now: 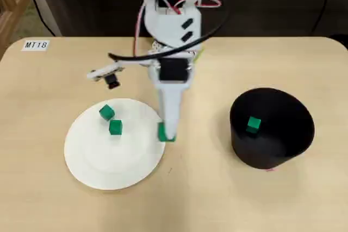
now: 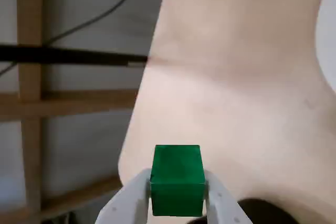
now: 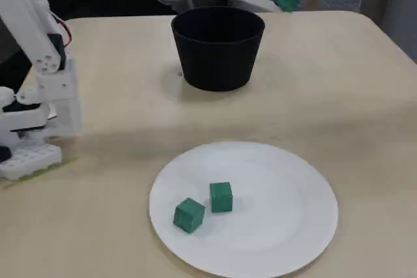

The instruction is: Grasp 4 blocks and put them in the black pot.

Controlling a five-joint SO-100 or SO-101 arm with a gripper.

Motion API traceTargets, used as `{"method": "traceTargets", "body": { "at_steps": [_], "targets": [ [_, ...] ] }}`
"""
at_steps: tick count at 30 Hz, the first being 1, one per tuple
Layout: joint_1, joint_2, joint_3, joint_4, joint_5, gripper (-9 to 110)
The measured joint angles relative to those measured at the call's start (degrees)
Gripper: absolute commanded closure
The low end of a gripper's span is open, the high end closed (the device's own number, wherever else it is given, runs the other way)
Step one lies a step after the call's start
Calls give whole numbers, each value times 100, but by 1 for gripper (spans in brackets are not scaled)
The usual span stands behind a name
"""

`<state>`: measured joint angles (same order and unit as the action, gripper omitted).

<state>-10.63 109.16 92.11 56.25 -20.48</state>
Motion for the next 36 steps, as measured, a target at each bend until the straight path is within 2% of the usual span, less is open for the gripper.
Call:
{"method": "traceTargets", "body": {
  "at_steps": [6,12,21,29,30,32,36],
  "targets": [
    [-1521,202,167,97,316,104],
    [-2276,229,360,466,738,104],
    [-2487,158,650,668,1213,104],
    [-2593,-457,729,281,1318,104],
    [-2593,-510,729,229,1345,101],
    [-2602,-527,773,88,1389,84],
    [-2610,-527,800,-26,1213,72]
  ]
}}
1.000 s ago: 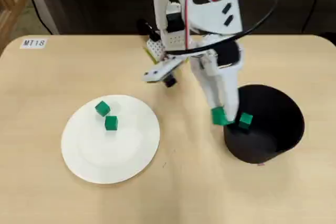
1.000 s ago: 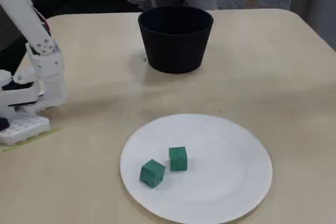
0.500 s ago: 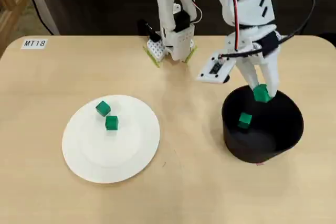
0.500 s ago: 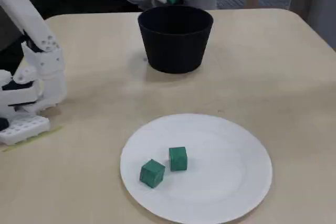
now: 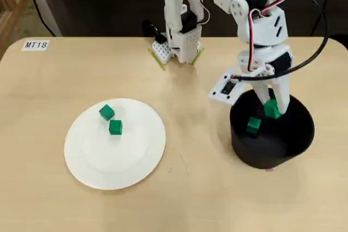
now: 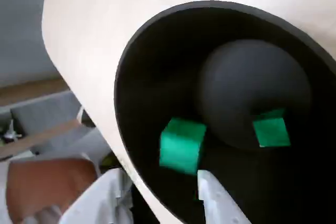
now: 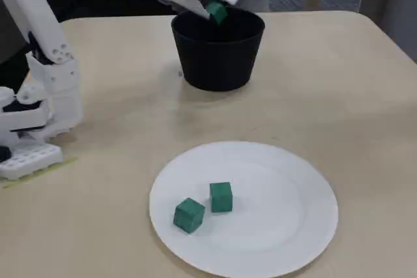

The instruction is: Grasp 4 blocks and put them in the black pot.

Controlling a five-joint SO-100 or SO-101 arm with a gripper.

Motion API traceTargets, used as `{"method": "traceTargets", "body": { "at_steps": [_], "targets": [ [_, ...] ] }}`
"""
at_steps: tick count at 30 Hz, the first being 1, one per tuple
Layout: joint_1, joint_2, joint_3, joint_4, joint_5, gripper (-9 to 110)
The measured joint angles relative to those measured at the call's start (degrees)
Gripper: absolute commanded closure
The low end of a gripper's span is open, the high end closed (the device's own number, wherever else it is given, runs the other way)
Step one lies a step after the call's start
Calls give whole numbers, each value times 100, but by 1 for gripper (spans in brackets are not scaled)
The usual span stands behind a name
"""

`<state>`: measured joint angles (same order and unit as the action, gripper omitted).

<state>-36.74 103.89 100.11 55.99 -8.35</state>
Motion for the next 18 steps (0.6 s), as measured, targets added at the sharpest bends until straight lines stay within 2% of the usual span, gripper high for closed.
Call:
{"method": "traceTargets", "body": {
  "at_steps": [4,6,8,9,13,18],
  "targets": [
    [0,-26,18,0,-18,75],
    [0,-26,18,0,-26,84],
    [18,-26,18,0,44,102],
    [53,-26,18,-18,105,104],
    [510,88,35,158,255,104],
    [1942,554,44,1143,246,104]
  ]
}}
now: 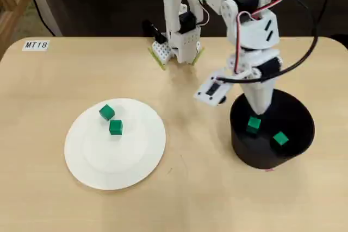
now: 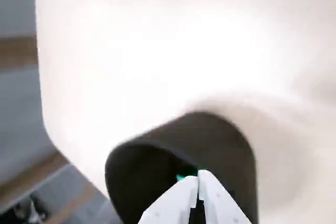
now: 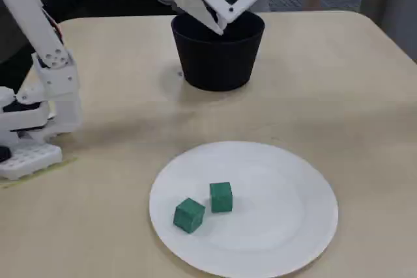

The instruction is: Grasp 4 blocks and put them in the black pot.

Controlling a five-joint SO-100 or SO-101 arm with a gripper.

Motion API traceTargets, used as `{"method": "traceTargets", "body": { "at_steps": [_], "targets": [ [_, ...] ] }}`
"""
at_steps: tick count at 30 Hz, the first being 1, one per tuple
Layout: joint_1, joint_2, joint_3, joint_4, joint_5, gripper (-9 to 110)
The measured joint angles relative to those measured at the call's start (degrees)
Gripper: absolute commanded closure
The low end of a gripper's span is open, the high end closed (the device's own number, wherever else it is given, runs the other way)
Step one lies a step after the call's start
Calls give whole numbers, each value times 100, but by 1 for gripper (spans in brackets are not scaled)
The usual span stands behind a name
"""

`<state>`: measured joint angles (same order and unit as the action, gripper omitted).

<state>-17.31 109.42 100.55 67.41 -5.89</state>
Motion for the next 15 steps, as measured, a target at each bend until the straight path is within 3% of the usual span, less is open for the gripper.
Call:
{"method": "traceTargets", "body": {
  "at_steps": [7,15],
  "targets": [
    [2487,940,650,817,0,104],
    [3604,905,905,914,773,104]
  ]
}}
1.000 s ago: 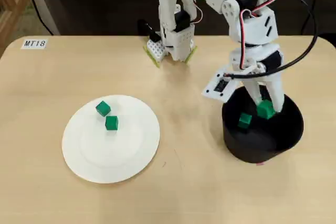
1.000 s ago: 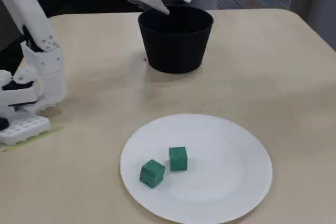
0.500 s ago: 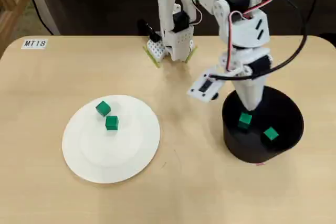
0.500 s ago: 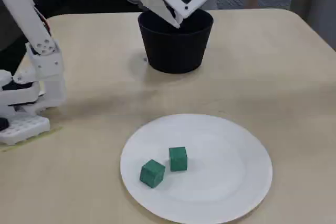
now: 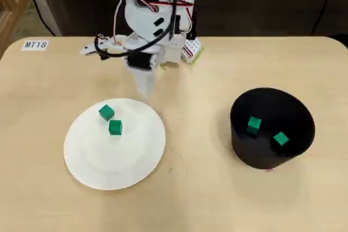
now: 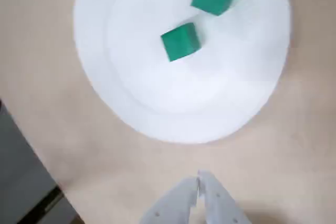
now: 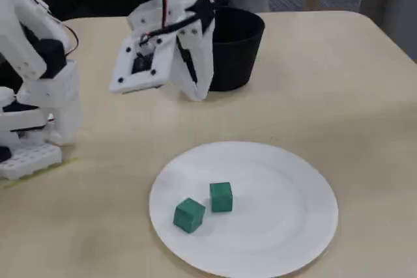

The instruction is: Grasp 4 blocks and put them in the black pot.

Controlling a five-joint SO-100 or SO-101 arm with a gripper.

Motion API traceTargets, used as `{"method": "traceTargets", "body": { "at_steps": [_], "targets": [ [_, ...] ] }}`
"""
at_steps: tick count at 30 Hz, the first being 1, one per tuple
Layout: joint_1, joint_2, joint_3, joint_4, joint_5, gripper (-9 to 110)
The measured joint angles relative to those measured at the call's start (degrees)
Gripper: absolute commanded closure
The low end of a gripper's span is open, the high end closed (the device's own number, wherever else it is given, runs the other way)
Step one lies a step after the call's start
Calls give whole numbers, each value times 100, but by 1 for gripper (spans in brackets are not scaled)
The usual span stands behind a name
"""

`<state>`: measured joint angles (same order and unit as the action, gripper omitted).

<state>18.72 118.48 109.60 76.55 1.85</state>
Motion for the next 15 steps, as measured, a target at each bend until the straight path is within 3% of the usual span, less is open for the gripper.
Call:
{"method": "traceTargets", "body": {
  "at_steps": [6,15],
  "targets": [
    [905,-448,26,-97,44,104],
    [1169,-1811,-650,-185,-659,104]
  ]
}}
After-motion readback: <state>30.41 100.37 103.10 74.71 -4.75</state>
